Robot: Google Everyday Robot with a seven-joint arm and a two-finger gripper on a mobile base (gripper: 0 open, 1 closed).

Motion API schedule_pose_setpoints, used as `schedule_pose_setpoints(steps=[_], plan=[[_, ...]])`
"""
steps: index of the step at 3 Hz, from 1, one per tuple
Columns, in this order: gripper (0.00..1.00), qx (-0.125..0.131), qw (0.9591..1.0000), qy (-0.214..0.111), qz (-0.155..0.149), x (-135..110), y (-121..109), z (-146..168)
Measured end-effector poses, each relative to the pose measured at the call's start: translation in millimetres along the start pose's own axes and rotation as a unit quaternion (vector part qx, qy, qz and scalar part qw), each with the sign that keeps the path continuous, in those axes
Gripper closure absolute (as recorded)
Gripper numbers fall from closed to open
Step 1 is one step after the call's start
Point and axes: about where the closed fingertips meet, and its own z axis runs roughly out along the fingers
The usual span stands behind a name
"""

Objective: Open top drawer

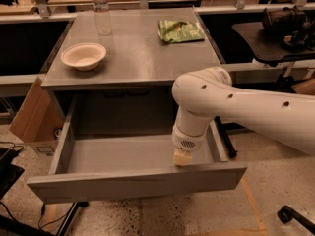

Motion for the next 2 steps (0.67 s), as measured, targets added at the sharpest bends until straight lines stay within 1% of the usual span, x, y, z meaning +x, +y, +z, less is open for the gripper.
schedule_pose_setpoints(steps=[1, 2], plan=[[1.00, -0.067, 0.9974, 0.026, 0.010, 7.7, 32.5, -12.4], [0.98, -0.067, 0.9974, 0.027, 0.010, 7.8, 32.5, -12.4]])
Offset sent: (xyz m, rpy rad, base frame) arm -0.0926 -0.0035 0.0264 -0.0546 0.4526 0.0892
